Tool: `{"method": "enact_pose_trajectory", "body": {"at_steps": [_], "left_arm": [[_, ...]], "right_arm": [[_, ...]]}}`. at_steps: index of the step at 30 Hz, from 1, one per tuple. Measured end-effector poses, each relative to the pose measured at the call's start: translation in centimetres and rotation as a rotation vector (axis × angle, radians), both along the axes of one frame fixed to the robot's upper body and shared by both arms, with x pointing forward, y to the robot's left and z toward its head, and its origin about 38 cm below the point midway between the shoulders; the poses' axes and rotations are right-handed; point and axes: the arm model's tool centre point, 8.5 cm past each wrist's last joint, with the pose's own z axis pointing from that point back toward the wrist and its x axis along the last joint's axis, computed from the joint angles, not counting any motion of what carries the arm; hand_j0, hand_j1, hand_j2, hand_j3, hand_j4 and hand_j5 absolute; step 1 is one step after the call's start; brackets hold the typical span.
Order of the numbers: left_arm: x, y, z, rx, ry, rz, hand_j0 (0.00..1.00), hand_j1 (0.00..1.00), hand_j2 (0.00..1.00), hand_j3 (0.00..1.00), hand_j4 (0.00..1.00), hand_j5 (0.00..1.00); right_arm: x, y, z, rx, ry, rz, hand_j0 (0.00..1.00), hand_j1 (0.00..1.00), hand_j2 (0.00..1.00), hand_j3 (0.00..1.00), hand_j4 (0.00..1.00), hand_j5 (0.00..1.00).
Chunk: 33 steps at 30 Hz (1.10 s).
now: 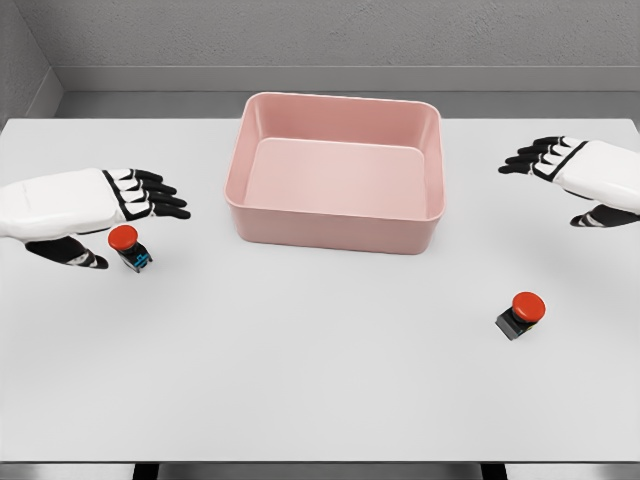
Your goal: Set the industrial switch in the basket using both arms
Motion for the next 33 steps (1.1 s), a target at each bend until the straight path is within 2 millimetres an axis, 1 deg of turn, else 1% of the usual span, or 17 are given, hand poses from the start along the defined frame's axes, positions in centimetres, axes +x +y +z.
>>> {"method": "enact_pose_trajectory", "body": {"at_steps": [2,3,4,5,6,11,12,15,18,22,24,25,28,31,33], "left_arm": [[0.0,0.0,0.0,0.001,-0.001,0.000,1.00,1.00,1.00,1.00,1.00,1.00],[0.1,0.0,0.2,0.003,-0.007,0.001,1.00,1.00,1.00,1.00,1.00,1.00],[0.4,0.1,1.2,0.009,-0.034,0.001,1.00,1.00,1.00,1.00,1.00,1.00],[0.5,0.2,1.0,0.026,-0.032,0.003,1.00,1.00,1.00,1.00,1.00,1.00],[0.5,0.3,0.4,0.049,-0.030,0.003,1.00,1.00,1.00,1.00,1.00,1.00],[0.3,0.3,-2.4,0.177,-0.027,-0.021,1.00,1.00,1.00,1.00,1.00,1.00],[0.3,0.4,-2.8,0.196,-0.026,-0.025,1.00,1.00,1.00,1.00,1.00,1.00],[0.4,0.3,-3.1,0.237,-0.044,-0.037,1.00,1.00,1.00,1.00,1.00,1.00],[0.6,-0.2,-3.3,0.242,-0.051,-0.050,1.00,1.00,1.00,1.00,1.00,1.00],[0.8,-0.2,-3.7,0.257,-0.054,-0.045,1.00,1.00,1.00,1.00,1.00,1.00],[1.2,0.0,-4.4,0.278,-0.054,-0.014,1.00,1.00,1.00,1.00,1.00,1.00],[1.8,0.2,-4.1,0.287,-0.068,0.012,1.00,1.00,1.00,1.00,1.00,1.00],[2.4,0.8,-4.4,0.304,-0.071,0.069,1.00,1.00,1.00,1.00,1.00,1.00],[2.8,1.1,-4.7,0.310,-0.070,0.104,1.00,1.00,1.00,1.00,1.00,1.00],[3.0,1.0,-4.9,0.316,-0.074,0.114,1.00,1.00,1.00,1.00,1.00,1.00]], "right_arm": [[-0.1,0.0,-0.2,-0.002,0.005,0.001,1.00,1.00,1.00,1.00,1.00,1.00],[-0.5,-0.1,-1.3,-0.005,0.033,-0.001,1.00,1.00,1.00,1.00,1.00,1.00],[-0.8,-0.2,-1.9,-0.008,0.050,-0.003,1.00,1.00,1.00,1.00,1.00,1.00],[-0.9,-0.2,-2.1,-0.010,0.055,-0.004,1.00,1.00,1.00,1.00,1.00,1.00],[-0.9,-0.4,-2.0,-0.017,0.055,-0.006,1.00,1.00,1.00,1.00,1.00,1.00],[-2.0,-0.8,-3.1,-0.043,0.093,-0.001,1.00,1.00,1.00,1.00,1.00,1.00],[-2.2,-0.9,-2.9,-0.053,0.094,0.000,1.00,1.00,1.00,1.00,1.00,1.00],[-2.8,-1.0,-3.0,-0.069,0.106,0.009,1.00,1.00,1.00,1.00,1.00,1.00],[-3.5,-1.1,-2.6,-0.092,0.109,0.022,1.00,1.00,1.00,1.00,1.00,1.00],[-4.0,-1.2,-2.4,-0.109,0.115,0.032,1.00,1.00,1.00,1.00,1.00,1.00],[-4.2,-1.2,-1.9,-0.123,0.110,0.037,1.00,1.00,1.00,1.00,1.00,1.00],[-4.3,-1.2,-1.7,-0.129,0.110,0.041,1.00,1.00,1.00,1.00,1.00,1.00],[-5.3,-1.1,-2.8,-0.138,0.146,0.055,1.00,1.00,1.00,1.00,1.00,1.00],[-5.7,-0.8,-3.1,-0.139,0.160,0.068,1.00,1.00,1.00,1.00,1.00,1.00],[-6.1,-0.4,-3.5,-0.137,0.170,0.081,1.00,1.00,1.00,1.00,1.00,1.00]]}}
